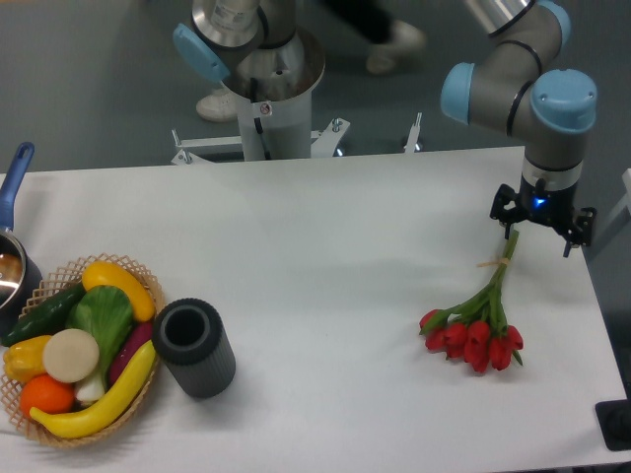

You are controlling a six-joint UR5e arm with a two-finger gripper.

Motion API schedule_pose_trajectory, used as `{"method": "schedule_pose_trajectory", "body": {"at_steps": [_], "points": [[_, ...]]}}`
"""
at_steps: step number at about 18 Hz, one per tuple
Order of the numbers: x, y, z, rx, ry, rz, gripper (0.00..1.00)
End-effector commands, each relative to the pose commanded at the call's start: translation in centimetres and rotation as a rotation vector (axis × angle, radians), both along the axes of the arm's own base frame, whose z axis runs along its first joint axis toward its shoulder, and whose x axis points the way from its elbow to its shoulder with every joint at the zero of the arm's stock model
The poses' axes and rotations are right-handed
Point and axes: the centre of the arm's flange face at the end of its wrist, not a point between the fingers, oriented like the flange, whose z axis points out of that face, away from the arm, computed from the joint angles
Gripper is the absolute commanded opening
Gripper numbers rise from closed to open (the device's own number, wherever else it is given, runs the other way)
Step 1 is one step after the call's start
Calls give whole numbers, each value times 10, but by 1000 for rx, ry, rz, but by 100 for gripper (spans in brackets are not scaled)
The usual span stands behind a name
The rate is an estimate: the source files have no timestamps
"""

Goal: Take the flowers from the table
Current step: 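Lower the open gripper toward the green stems of the red tulips, then close the gripper around the tulip stems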

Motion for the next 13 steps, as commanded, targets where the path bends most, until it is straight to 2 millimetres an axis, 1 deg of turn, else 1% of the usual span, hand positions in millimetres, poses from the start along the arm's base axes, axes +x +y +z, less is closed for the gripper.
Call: {"method": "schedule_pose_trajectory", "body": {"at_steps": [1,5,7,11,13], "points": [[0,1,-4,-1,-6,-2,100],[0,2,-8,4,-14,19,100],[0,6,-17,5,-29,32,100],[-2,14,-28,7,-45,45,100],[-2,16,-38,3,-61,44,100]]}}
